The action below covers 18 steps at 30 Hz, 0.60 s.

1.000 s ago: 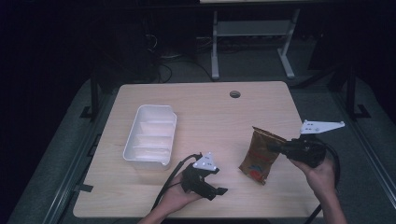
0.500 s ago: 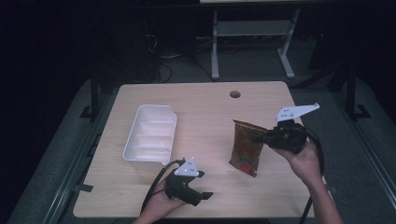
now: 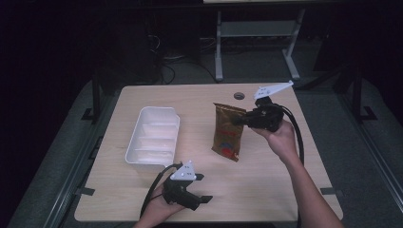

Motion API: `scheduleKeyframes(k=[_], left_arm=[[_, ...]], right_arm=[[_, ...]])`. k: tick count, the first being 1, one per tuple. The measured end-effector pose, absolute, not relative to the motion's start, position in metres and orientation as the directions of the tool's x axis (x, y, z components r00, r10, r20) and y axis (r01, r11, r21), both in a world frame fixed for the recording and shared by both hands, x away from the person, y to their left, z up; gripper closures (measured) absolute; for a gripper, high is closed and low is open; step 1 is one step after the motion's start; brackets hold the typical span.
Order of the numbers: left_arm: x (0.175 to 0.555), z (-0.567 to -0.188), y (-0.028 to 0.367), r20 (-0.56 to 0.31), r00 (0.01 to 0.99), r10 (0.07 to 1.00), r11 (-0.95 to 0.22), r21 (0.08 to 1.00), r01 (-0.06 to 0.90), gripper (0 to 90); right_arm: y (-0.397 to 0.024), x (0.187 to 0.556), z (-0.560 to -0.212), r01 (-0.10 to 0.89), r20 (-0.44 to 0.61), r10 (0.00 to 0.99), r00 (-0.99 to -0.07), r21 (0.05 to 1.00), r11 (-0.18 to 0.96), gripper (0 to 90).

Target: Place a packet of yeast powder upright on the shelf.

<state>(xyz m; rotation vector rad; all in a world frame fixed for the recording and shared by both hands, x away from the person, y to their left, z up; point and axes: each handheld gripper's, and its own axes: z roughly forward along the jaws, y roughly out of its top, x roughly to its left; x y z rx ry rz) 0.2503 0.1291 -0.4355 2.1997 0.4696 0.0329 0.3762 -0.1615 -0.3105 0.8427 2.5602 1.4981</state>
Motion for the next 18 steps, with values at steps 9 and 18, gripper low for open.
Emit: scheduleKeyframes(k=[9, 18], left_arm=[[0.249, -0.434, 0.132, -0.119, 0.931, 0.345, -0.564, 0.766, 0.307, 22.5], [0.249, -0.435, 0.133, -0.11, 0.931, 0.347, -0.567, 0.766, 0.302, 22.3]], right_arm=[[-0.13, 0.411, -0.306, 0.429, 0.241, 0.451, -0.86, 0.82, 0.379, 83.2], [-0.097, 0.431, -0.3, 0.413, 0.246, 0.408, -0.879, 0.82, 0.395, 83.4]])
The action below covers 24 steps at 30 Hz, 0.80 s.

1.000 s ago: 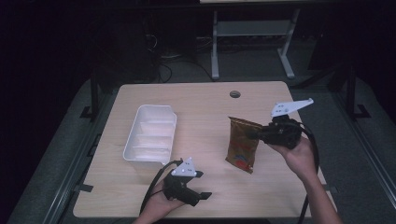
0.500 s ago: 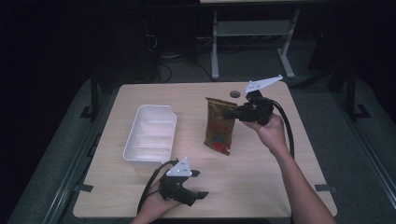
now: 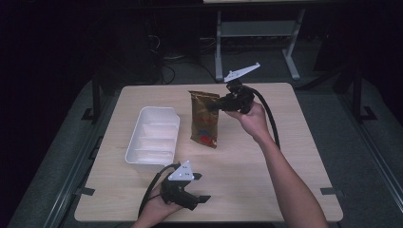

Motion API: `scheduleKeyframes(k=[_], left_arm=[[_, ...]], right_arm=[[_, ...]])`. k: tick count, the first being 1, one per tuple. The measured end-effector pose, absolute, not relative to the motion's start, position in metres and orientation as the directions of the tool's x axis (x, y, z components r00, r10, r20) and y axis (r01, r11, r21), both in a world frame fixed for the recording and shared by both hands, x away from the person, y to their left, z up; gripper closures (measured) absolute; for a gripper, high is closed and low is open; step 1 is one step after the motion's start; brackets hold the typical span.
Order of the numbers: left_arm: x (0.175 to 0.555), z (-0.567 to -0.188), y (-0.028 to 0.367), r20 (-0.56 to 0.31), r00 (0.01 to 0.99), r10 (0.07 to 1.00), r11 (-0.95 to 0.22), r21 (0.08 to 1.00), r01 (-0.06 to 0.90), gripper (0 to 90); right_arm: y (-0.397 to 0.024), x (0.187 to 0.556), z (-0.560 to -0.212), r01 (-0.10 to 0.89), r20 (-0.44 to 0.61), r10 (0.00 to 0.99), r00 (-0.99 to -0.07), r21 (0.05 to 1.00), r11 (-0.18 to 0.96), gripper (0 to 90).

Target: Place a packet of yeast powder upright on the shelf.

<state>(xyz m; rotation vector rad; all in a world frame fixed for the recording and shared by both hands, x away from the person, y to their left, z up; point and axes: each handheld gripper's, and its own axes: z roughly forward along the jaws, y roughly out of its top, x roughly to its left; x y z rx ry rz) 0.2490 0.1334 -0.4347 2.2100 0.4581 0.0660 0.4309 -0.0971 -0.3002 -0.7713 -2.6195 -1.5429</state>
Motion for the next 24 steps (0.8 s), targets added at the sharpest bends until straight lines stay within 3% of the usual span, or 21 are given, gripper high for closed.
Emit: scheduleKeyframes(k=[15, 24], left_arm=[[0.245, -0.435, 0.13, -0.077, 0.939, 0.335, -0.595, 0.756, 0.273, 22.5], [0.248, -0.435, 0.134, -0.119, 0.938, 0.326, -0.569, 0.768, 0.295, 22.5]], right_arm=[[-0.047, 0.456, -0.282, 0.362, 0.234, 0.331, -0.914, 0.84, 0.405, 83.5], [-0.004, 0.47, -0.273, 0.332, 0.217, 0.295, -0.93, 0.84, 0.428, 83.6]])
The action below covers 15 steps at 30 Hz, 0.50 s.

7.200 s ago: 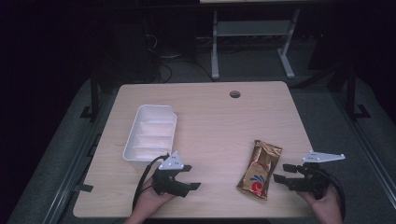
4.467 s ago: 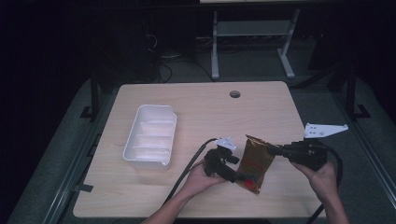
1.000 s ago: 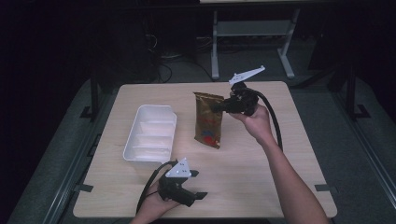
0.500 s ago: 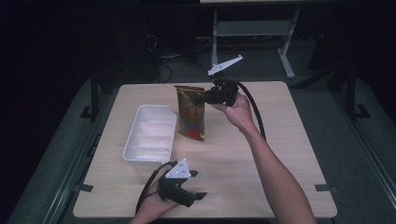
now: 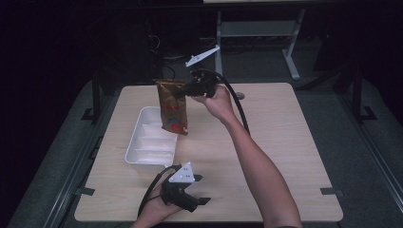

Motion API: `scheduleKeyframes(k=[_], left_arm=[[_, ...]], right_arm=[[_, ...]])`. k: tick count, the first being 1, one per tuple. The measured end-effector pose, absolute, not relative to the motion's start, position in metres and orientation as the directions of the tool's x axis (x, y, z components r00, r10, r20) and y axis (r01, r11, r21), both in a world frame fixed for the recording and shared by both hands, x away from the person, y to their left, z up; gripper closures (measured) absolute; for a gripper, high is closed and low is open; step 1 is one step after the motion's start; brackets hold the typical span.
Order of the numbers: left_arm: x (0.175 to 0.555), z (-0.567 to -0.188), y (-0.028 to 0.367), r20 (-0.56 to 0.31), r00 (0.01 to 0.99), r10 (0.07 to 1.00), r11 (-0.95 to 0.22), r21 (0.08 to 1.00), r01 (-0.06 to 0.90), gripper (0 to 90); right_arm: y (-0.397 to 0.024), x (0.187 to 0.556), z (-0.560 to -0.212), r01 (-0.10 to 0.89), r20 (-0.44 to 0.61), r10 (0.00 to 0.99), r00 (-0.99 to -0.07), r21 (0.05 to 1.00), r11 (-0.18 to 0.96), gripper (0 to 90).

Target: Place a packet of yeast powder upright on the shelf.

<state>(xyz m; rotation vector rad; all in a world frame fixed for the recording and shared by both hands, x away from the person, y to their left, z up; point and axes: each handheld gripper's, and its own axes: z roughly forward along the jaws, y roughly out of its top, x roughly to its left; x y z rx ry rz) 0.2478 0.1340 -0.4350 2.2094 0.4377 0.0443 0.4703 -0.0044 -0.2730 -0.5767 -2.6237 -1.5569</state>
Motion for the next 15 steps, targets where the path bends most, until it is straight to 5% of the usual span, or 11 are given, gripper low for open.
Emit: scheduleKeyframes(k=[15], left_arm=[[0.248, -0.435, 0.137, -0.107, 0.941, 0.321, -0.57, 0.771, 0.282, 22.4]], right_arm=[[0.045, 0.481, -0.269, 0.289, 0.192, 0.251, -0.949, 0.848, 0.445, 83.5]])
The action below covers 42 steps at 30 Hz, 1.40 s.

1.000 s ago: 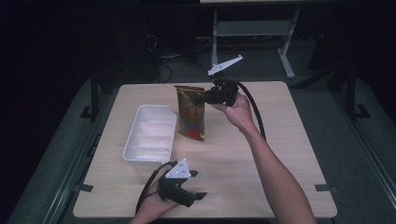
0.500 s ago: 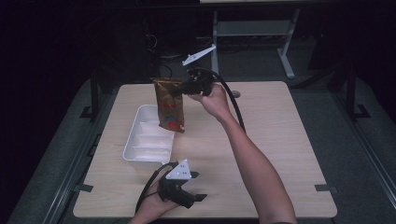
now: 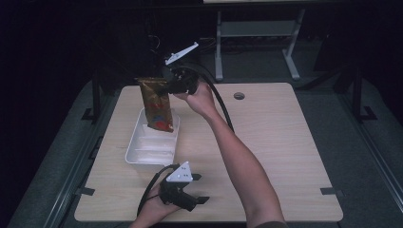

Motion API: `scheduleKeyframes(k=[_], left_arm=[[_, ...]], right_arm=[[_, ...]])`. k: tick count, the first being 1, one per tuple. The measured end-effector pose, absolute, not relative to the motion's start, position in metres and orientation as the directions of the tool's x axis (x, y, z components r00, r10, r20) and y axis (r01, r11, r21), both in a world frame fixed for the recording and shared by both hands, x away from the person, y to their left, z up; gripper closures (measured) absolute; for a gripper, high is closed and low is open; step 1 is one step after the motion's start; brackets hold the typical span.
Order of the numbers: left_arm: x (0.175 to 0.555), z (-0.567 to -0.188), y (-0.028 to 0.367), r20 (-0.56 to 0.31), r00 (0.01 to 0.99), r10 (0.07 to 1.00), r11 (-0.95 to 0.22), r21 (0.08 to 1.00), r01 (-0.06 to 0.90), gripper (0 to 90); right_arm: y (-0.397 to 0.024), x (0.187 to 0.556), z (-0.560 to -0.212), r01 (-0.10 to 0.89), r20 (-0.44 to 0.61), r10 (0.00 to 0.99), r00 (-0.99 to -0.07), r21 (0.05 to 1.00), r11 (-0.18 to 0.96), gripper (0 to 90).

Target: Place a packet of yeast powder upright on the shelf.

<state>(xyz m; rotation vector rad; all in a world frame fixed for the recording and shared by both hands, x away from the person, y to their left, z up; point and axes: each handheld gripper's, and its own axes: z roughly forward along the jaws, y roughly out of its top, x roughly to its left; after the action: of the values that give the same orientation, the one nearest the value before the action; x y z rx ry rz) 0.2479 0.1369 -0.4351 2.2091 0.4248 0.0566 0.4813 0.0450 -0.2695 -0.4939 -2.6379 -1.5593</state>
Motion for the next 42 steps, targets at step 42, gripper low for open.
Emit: scheduleKeyframes(k=[42], left_arm=[[0.249, -0.437, 0.14, -0.114, 0.941, 0.318, -0.559, 0.779, 0.283, 22.3]], right_arm=[[0.082, 0.499, -0.344, 0.393, 0.272, 0.294, -0.916, 0.75, 0.532, 79.1]])
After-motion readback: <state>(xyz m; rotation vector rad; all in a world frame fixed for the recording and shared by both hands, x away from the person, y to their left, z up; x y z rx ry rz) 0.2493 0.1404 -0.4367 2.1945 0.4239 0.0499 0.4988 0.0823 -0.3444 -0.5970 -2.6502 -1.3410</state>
